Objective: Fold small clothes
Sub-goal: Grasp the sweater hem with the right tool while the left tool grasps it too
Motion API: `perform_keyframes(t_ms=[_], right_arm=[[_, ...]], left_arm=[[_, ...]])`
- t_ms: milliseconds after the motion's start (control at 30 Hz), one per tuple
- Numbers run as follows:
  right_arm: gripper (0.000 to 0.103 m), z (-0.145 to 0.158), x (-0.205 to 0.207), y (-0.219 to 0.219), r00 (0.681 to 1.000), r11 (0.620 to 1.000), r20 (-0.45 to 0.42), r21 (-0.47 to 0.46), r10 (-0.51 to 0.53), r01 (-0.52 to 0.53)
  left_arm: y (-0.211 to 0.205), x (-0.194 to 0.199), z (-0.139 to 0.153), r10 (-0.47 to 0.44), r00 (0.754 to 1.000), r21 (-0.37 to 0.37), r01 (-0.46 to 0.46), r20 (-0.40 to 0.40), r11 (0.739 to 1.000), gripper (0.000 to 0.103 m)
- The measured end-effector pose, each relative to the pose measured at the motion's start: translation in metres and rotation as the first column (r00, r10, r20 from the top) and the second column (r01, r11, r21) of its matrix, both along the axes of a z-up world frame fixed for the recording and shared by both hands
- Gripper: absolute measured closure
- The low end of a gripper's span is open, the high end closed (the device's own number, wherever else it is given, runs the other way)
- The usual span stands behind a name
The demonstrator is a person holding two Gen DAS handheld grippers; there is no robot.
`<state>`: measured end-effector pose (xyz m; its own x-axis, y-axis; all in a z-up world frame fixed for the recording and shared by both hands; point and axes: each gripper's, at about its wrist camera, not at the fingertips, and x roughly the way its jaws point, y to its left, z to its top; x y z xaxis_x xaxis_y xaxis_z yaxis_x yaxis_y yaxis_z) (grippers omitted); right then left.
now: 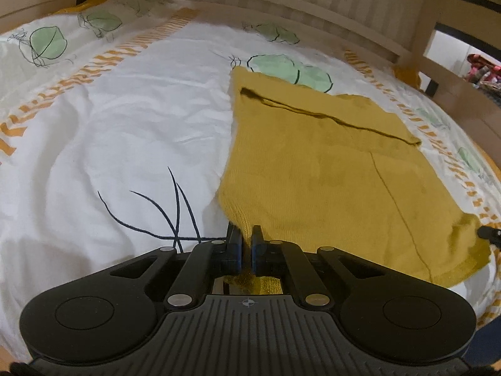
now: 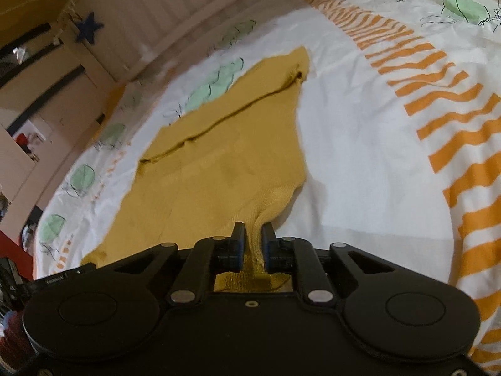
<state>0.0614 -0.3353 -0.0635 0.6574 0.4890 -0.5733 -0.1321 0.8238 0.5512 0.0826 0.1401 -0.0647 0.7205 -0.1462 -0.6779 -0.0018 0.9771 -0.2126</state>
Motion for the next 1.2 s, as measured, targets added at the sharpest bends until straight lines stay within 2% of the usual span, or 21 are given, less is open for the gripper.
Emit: perform_keyframes(t_ms=[33,167,200,233,267,400,433,567,600,633,667,767,967,1100,1200], right_arm=[[0.075,-0.001,0.002,0.000,1.000,1.000,-0.013,0.008,-0.002,0.002],[0.073,-0.002,0.000,-0.010,0.996,0.997,-0.039,-0.031,-0.075,0.074],[0.070,-0.002,-0.001,-0.015,0.994,0.995,-0.042,-0.029,-0.097,0.096],[0.063,-0.002,-0.002,-0.018,0.993,0.994,-0.050,-0.026,-0.110,0.109],[0.061,-0.002,-0.003,-0.021,0.991,0.993,-0.059,-0.024,-0.118,0.116],[0.060,-0.006,-0.004,-0.014,0.994,0.995,-0.092,-0.074,-0.067,0.060],[0.053,-0.008,-0.004,-0.011,0.993,0.995,-0.108,-0.094,-0.052,0.042],[0.049,-0.013,-0.003,-0.004,0.991,0.992,-0.131,-0.124,-0.018,0.002],[0.050,-0.013,-0.003,-0.004,0.990,0.994,-0.137,-0.110,-0.008,-0.007],[0.068,-0.014,-0.003,-0.003,0.990,0.995,-0.144,-0.096,0.000,-0.014],[0.090,-0.015,-0.003,-0.003,0.989,0.996,-0.150,-0.083,0.014,-0.027],[0.090,-0.012,-0.005,-0.005,0.993,0.999,-0.122,-0.050,0.003,-0.010],[0.090,0.005,-0.009,-0.020,0.998,0.993,-0.003,0.106,-0.059,0.059],[0.092,0.018,-0.001,-0.019,0.994,0.984,0.059,0.159,-0.093,0.083],[0.092,0.027,0.007,-0.021,0.991,0.976,0.074,0.196,-0.112,0.096]], left_arm=[[0.001,0.000,-0.001,0.005,1.000,-0.002,-0.005,-0.004,1.000,0.098],[0.003,0.002,-0.003,0.015,1.000,-0.007,-0.015,-0.019,1.000,0.098],[0.003,0.003,-0.003,0.018,0.999,-0.009,-0.019,-0.026,1.000,0.098],[0.004,0.003,-0.004,0.021,0.999,-0.014,-0.022,-0.031,1.000,0.098],[0.005,0.003,-0.004,0.028,0.999,-0.023,-0.029,-0.038,0.999,0.098],[0.006,0.006,-0.005,0.041,0.997,-0.038,-0.043,-0.058,0.998,0.098],[0.006,0.006,-0.006,0.042,0.997,-0.035,-0.044,-0.064,0.998,0.098],[0.005,0.007,-0.008,0.041,0.996,-0.037,-0.044,-0.078,0.998,0.098],[0.006,0.006,-0.008,0.040,0.996,-0.039,-0.043,-0.076,0.998,0.098],[0.006,0.006,-0.008,0.042,0.997,-0.042,-0.045,-0.071,0.998,0.098],[0.005,0.005,-0.007,0.044,0.997,-0.045,-0.047,-0.064,0.998,0.098],[0.007,0.003,-0.001,0.056,0.998,-0.067,-0.058,-0.029,0.996,0.098],[0.009,0.006,0.019,0.088,0.995,-0.119,-0.082,0.044,0.989,0.099],[0.009,0.014,0.038,0.105,0.991,-0.152,-0.090,0.087,0.984,0.099],[0.008,0.023,0.050,0.113,0.988,-0.156,-0.095,0.108,0.983,0.099]])
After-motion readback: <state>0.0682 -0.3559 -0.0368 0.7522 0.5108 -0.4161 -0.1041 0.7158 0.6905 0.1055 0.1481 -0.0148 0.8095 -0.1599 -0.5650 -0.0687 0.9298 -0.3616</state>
